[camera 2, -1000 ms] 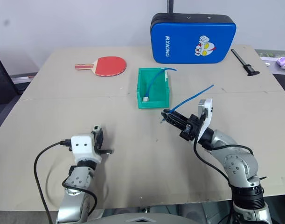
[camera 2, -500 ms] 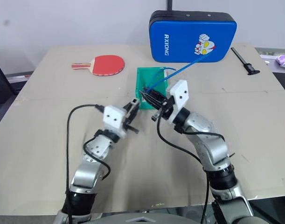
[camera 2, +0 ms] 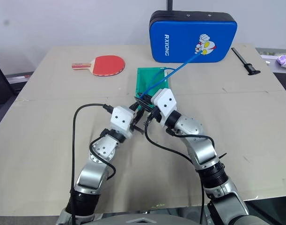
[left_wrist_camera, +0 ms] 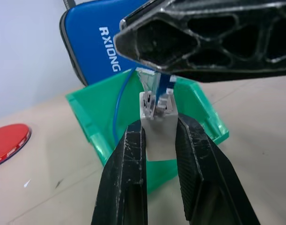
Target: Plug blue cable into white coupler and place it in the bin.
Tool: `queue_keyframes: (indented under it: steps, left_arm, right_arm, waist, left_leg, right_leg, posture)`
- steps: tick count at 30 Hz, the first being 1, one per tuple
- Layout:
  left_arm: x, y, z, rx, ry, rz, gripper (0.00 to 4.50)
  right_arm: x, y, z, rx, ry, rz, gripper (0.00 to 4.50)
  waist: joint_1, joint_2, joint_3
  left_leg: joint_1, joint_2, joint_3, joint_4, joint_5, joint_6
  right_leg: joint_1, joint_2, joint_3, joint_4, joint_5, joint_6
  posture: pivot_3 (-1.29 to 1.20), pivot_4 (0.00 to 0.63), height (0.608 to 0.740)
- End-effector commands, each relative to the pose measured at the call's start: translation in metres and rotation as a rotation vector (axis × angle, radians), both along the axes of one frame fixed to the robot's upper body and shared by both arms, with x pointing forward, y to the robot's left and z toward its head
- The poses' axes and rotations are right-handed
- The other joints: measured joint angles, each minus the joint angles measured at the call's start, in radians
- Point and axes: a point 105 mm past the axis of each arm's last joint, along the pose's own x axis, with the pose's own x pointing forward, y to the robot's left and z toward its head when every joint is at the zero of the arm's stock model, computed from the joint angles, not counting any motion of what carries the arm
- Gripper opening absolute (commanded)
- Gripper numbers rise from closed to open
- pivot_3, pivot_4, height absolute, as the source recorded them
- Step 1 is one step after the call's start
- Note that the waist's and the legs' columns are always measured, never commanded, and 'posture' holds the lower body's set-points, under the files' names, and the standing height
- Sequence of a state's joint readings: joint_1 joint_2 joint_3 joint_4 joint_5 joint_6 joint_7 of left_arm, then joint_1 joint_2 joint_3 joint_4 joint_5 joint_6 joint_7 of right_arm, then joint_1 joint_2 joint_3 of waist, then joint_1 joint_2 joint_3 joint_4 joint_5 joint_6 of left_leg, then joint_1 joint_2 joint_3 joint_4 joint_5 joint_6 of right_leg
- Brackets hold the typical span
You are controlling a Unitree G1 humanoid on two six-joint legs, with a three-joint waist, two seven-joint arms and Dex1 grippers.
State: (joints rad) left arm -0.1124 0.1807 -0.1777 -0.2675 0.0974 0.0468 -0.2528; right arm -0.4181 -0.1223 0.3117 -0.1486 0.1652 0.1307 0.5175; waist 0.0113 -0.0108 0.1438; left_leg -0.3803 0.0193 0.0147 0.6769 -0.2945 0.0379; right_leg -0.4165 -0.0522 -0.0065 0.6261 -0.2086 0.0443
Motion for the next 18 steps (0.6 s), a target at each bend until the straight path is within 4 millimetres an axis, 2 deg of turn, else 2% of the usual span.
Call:
queue_keyframes:
  steps: [1,12,18]
  left_arm:
    - [-0.006,-0.003,0.022,-0.009,-0.092,-0.011,0.27]
    - [-0.005,-0.003,0.02,-0.009,-0.08,-0.016,0.27]
    - [-0.006,-0.006,0.021,0.003,-0.087,-0.026,0.27]
  right_arm:
    - [0.001,-0.001,0.002,-0.023,-0.023,-0.024,0.0]
    - [0.01,-0.007,-0.001,-0.066,-0.011,-0.079,0.0]
    - [0.005,0.003,-0.011,-0.158,0.013,-0.049,0.0]
  waist:
    - [0.0,0.0,0.0]
    - [0.0,0.0,0.0]
    - [0.0,0.0,0.0]
  left_leg:
    - [0.0,0.0,0.0,0.0,0.0,0.0]
    - [0.0,0.0,0.0,0.0,0.0,0.0]
    - [0.0,0.0,0.0,0.0,0.0,0.0]
  right_leg:
    - [0.0,0.0,0.0,0.0,0.0,0.0]
    - [0.0,0.0,0.0,0.0,0.0,0.0]
    - [0.0,0.0,0.0,0.0,0.0,0.0]
  posture:
    - [0.0,0.15,0.728]
    - [0.0,0.15,0.728]
    - [0.0,0.15,0.728]
